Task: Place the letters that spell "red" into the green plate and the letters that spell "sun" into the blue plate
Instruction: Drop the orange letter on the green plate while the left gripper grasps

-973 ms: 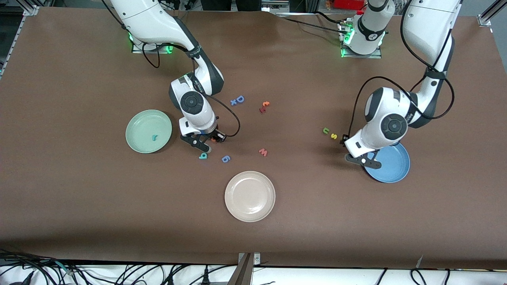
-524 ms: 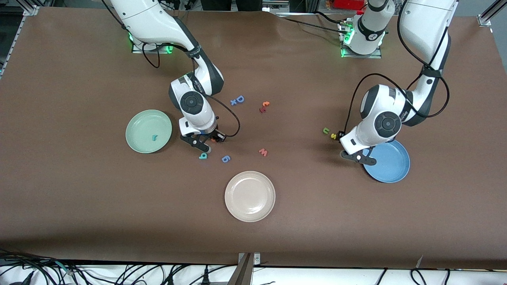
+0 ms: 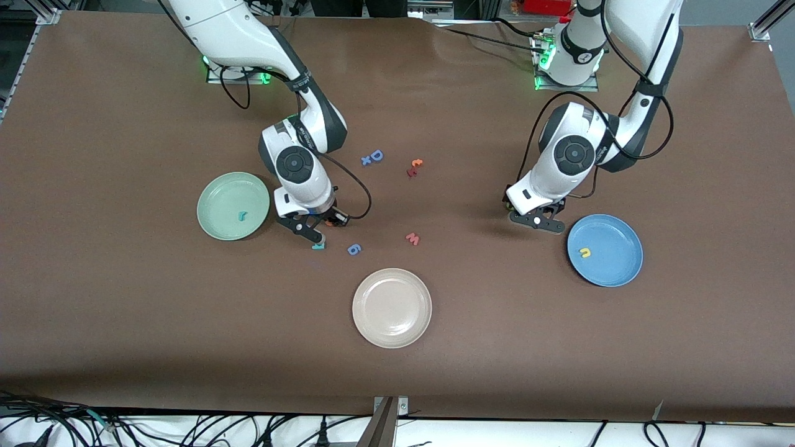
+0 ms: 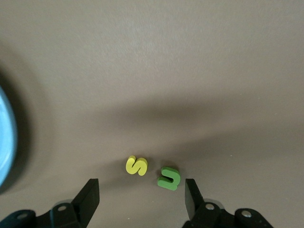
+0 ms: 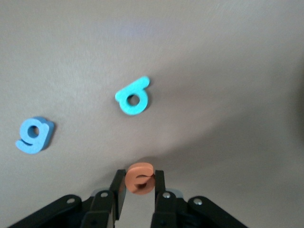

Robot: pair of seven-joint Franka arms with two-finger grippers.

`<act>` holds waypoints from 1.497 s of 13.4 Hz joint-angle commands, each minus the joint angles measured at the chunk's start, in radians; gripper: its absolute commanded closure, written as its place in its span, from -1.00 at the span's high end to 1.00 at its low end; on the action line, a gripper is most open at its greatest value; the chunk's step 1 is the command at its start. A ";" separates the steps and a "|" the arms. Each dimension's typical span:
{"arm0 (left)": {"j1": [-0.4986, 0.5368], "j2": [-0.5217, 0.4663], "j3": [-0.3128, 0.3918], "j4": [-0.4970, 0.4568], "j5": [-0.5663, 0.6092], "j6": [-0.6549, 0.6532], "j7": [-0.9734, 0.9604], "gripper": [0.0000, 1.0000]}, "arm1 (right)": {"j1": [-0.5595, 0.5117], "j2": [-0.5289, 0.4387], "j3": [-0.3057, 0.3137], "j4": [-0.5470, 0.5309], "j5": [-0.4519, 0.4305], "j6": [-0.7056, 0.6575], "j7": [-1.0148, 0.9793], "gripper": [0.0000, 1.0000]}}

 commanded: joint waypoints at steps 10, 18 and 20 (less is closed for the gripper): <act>0.000 0.073 0.028 -0.029 0.032 0.107 0.027 0.44 | -0.008 -0.291 -0.311 -0.276 0.029 -0.182 -0.596 -0.74; -0.001 0.090 0.028 -0.029 0.032 0.108 0.027 0.27 | -0.106 -0.199 -0.334 -0.332 0.134 -0.181 -0.820 -0.27; -0.001 0.093 0.028 -0.029 0.032 0.108 0.027 0.14 | -0.114 -0.179 -0.332 -0.308 0.150 -0.188 -0.826 0.92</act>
